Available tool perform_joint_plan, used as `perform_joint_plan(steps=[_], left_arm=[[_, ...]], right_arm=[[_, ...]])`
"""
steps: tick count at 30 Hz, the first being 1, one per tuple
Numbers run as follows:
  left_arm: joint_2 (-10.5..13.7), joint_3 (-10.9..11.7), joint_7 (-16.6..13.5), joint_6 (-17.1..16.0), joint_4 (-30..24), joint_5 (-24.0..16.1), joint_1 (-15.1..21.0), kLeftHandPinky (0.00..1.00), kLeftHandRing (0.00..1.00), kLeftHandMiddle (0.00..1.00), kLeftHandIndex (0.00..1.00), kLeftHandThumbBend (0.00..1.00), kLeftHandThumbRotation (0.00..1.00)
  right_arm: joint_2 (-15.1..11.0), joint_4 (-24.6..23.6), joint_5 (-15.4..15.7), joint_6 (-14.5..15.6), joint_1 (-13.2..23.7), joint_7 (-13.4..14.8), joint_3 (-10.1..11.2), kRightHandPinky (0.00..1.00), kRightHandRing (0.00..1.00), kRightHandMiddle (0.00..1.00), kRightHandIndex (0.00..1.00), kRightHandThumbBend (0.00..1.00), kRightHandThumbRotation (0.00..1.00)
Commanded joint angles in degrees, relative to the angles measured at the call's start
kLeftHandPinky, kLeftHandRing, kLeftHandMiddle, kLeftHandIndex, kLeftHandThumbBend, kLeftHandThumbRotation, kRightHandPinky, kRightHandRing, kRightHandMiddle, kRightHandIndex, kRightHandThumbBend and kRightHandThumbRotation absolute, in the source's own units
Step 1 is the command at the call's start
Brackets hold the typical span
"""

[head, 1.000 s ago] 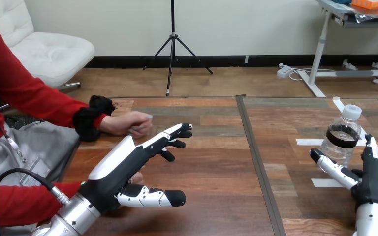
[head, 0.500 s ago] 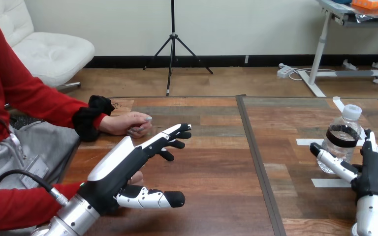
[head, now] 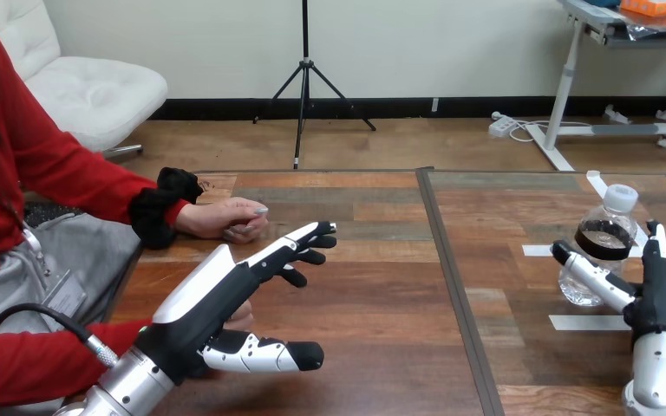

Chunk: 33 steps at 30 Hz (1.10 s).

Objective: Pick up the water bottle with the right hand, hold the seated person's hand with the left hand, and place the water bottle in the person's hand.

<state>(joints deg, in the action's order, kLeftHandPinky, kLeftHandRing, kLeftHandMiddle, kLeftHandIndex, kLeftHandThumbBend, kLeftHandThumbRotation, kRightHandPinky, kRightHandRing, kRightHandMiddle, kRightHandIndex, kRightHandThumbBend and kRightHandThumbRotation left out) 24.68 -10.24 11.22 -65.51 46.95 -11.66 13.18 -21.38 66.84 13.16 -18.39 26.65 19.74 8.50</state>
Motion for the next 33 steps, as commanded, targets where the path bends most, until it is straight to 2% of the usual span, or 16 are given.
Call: perform_joint_plan(steps=[1,11,33], left_arm=[[0.49,1.10,1.05,-1.62,-2.38,2.71,1.57,0.72,0.84,0.89,0.93,1.00,0.76],[0.85,1.52,1.79,-2.41,-2.40,3.23,1.16,0.72,0.84,0.89,0.93,1.00,0.75],[2.25,2.25,6.32,-3.03,-4.14,8.72,-0.62,0.74,0.84,0.88,0.91,1.00,0.73]], right_arm=[[-2.12,0.69,-0.59,0.31,6.15,-0.58,-0.58,0.77,0.97,1.00,1.00,1.00,0.54],[-2.90,2.18,-0.54,1.17,7.81,-1.12,-1.19,0.77,0.98,1.00,1.00,1.00,0.51],[-3.36,4.53,-0.32,2.89,10.42,-2.33,-2.07,0.75,0.97,1.00,1.00,1.00,0.51]])
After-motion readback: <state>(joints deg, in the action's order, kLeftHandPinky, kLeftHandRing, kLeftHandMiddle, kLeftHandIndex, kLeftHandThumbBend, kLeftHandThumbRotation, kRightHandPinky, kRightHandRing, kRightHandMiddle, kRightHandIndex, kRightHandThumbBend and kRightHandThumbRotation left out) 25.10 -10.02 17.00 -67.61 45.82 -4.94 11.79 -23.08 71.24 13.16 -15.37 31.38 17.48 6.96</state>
